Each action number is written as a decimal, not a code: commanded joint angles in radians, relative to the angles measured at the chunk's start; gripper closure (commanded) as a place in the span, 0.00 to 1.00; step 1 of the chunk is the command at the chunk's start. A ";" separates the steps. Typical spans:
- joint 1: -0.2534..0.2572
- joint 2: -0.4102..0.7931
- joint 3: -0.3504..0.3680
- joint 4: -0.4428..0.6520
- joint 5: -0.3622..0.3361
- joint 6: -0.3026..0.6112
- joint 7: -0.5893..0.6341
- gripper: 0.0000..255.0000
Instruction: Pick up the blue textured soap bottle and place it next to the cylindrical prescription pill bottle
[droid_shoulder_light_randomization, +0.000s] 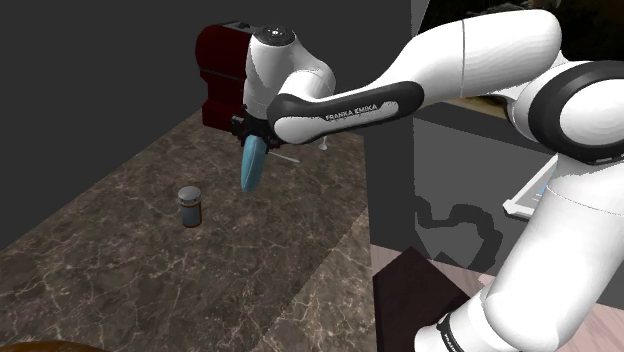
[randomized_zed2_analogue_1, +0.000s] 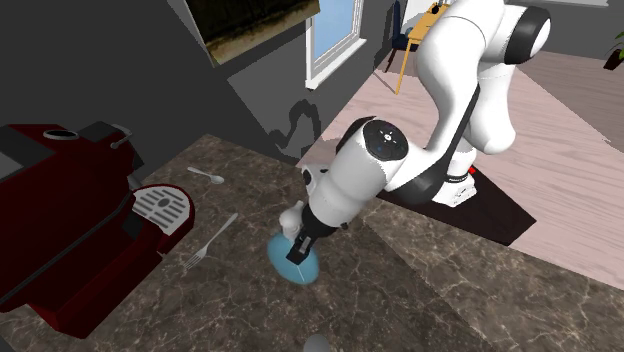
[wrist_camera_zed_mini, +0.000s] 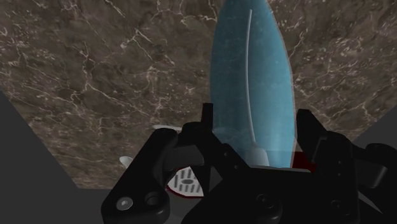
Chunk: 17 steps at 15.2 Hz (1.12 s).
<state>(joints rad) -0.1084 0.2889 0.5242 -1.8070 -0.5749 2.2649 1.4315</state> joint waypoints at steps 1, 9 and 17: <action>0.003 0.013 -0.006 -0.011 -0.017 0.021 0.016 1.00; 0.018 0.063 -0.031 -0.050 -0.081 0.092 0.077 1.00; 0.027 0.088 -0.044 -0.062 -0.112 0.122 0.106 1.00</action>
<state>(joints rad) -0.0816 0.3765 0.4803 -1.8686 -0.6858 2.3857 1.5372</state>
